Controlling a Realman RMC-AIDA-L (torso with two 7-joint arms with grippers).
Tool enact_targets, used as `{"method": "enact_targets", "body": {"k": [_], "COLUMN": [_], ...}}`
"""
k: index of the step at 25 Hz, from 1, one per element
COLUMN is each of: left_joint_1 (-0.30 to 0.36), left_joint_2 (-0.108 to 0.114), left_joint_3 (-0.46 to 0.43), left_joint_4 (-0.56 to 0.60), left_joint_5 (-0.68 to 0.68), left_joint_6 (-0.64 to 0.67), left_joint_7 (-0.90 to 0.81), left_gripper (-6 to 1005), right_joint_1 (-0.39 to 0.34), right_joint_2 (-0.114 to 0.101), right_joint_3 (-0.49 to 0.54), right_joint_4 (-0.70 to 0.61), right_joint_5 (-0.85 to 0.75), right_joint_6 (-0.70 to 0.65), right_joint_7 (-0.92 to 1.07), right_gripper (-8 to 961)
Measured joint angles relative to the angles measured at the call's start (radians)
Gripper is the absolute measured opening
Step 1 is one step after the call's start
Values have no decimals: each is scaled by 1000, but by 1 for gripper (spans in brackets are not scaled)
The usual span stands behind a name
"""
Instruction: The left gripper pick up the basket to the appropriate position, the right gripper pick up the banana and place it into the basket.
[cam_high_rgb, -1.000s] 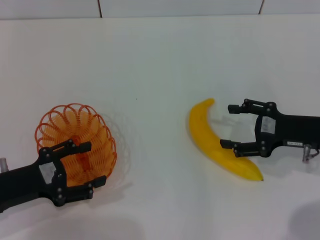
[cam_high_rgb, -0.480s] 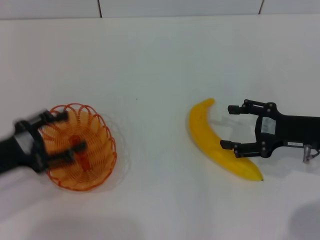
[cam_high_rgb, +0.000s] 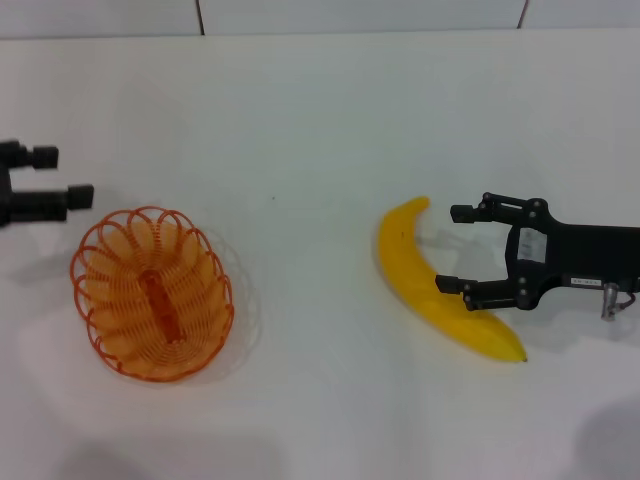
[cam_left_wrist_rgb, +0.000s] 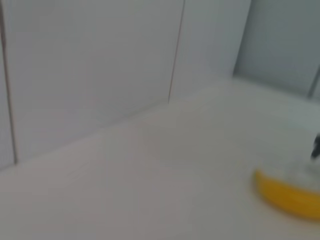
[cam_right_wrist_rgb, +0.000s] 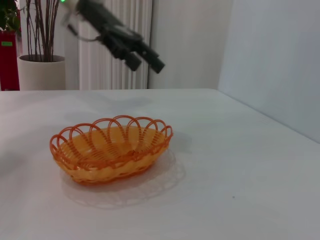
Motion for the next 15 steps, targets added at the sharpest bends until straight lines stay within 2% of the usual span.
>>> {"method": "enact_targets", "body": {"k": [2, 4, 7, 15], "left_joint_1": [-62, -109, -156, -196], "left_joint_2": [23, 31, 19, -3], "left_joint_3": [8, 15, 25, 53], "left_joint_4": [4, 4, 4, -51], "left_joint_5": [80, 153, 254, 311], "left_joint_6": [4, 8, 19, -10], "left_joint_7": [-24, 2, 136, 224], "left_gripper": [769, 764, 758, 740], "right_joint_1": [0, 1, 6, 20], "right_joint_2": [0, -1, -1, 1], "right_joint_3": [0, 0, 0, -14], "right_joint_4": [0, 0, 0, 4], "right_joint_5": [0, 0, 0, 0], "right_joint_6": [-1, -1, 3, 5], "right_joint_7": [0, 0, 0, 0], "right_gripper": [890, 890, 890, 891]}}
